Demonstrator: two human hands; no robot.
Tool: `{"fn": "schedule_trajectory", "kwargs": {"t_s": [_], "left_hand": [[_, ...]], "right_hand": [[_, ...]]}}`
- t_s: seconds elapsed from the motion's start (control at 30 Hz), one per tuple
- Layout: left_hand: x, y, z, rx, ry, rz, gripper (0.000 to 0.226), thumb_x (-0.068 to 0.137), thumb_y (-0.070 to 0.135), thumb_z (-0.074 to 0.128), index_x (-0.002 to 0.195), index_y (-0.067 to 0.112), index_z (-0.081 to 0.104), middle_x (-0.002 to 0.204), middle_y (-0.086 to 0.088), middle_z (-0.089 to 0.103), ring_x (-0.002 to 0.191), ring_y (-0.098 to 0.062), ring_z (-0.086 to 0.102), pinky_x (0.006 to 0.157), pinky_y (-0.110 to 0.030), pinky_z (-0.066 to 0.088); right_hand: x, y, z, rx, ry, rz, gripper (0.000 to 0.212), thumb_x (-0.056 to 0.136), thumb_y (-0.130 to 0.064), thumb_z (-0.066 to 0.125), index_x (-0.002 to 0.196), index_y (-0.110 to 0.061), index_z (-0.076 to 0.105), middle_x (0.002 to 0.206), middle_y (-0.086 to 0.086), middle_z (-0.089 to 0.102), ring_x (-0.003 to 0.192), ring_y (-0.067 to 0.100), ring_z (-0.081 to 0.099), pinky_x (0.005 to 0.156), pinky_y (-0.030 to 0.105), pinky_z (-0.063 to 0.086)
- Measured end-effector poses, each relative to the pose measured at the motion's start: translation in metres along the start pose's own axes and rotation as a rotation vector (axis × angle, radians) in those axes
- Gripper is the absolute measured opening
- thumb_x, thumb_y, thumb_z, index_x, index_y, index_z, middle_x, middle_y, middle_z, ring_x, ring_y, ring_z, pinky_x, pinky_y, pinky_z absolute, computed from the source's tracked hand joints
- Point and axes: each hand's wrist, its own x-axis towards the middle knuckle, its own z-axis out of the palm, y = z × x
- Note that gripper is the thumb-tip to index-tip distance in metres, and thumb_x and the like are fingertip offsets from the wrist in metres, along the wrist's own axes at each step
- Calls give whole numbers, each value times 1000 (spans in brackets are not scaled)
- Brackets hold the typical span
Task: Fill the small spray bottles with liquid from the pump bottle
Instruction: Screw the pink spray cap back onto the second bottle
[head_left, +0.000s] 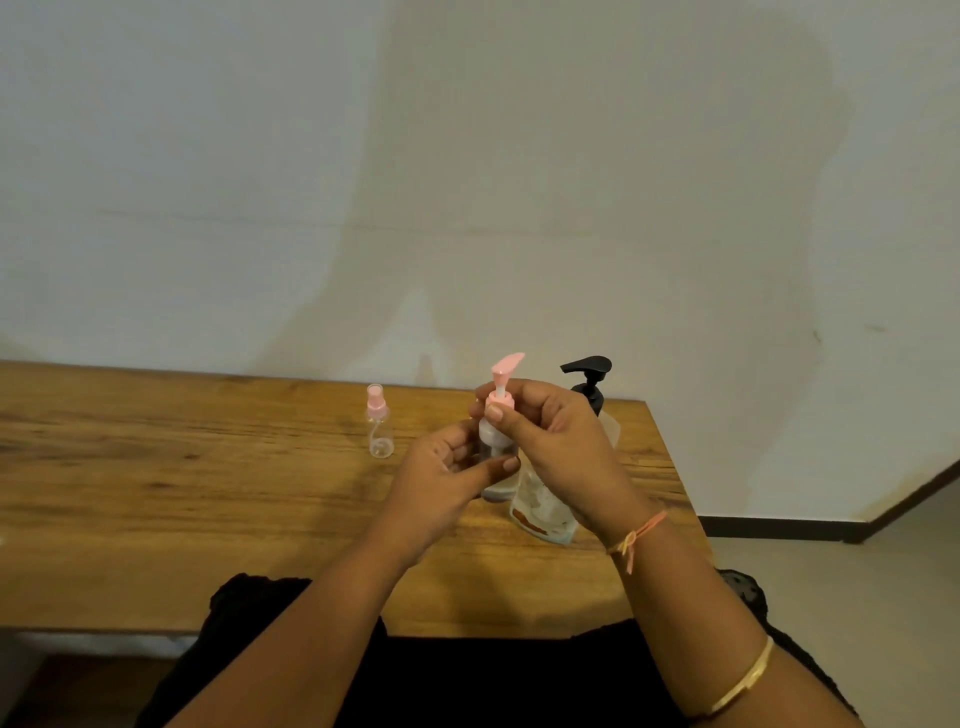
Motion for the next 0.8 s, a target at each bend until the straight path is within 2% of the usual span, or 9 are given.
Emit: {"fn": "schedule_trajectory", "kwargs": {"t_s": [0.1,0.17,0.23,0.3,0.4,0.57,0.7,0.8], "left_hand": [[-1,2,3,71,55,44,28,78,2,66,100,19,65,88,7,71,83,-3,68,70,-16,54],[-2,2,3,99,77,47,26,80,4,64,97,23,64,87,9,71,82,0,67,67,-14,53],[-2,1,0,86,59,4,24,81,7,64,97,24,65,91,4,72,87,-8,68,71,-21,56],[-1,3,-5,15,-13,-66,26,78,11,65,103,20,65,97,-3,72,93,-17,68,73,-29,57],[-1,9,-12,-188,-126,-148,35,70,11,65,105,12,64,99,-6,72,95,-20,69,71,-30,58],[-2,14,-16,-225,-264,-224,36,68,8,63,104,11,62,96,-2,73,94,-18,69,70,-31,58],[-3,13,-14,-193,-210,-208,32,69,9,63,102,10,63,92,-2,74,89,-16,70,64,-28,57],[-3,9,-9,-132,-142,-166,29,70,11,64,99,14,64,87,0,74,84,-12,70,62,-24,56]], "right_hand": [[1,6,11,-190,141,-13,15,89,-13,62,102,-17,69,94,2,71,94,16,66,85,34,55],[0,7,18,-256,180,-32,21,90,-17,60,110,-16,68,96,1,71,93,14,65,85,33,55],[-1,6,19,-273,166,-38,22,91,-18,59,113,-15,66,99,1,70,95,14,64,85,30,54],[-2,3,13,-161,73,-21,20,91,-14,58,110,-14,65,103,4,69,100,17,64,87,31,54],[-3,-4,-5,66,-140,-12,23,91,-9,55,112,-12,63,107,4,70,103,16,65,84,24,54],[-3,-6,-13,109,-300,49,27,93,-9,51,119,-9,59,109,5,69,99,17,66,83,24,54],[-1,-1,-6,42,-182,74,19,94,-9,52,106,-14,65,99,2,71,98,15,66,86,25,54],[-1,-1,2,-1,-79,81,19,93,-8,53,106,-14,65,95,1,70,96,14,65,81,20,53]]}}
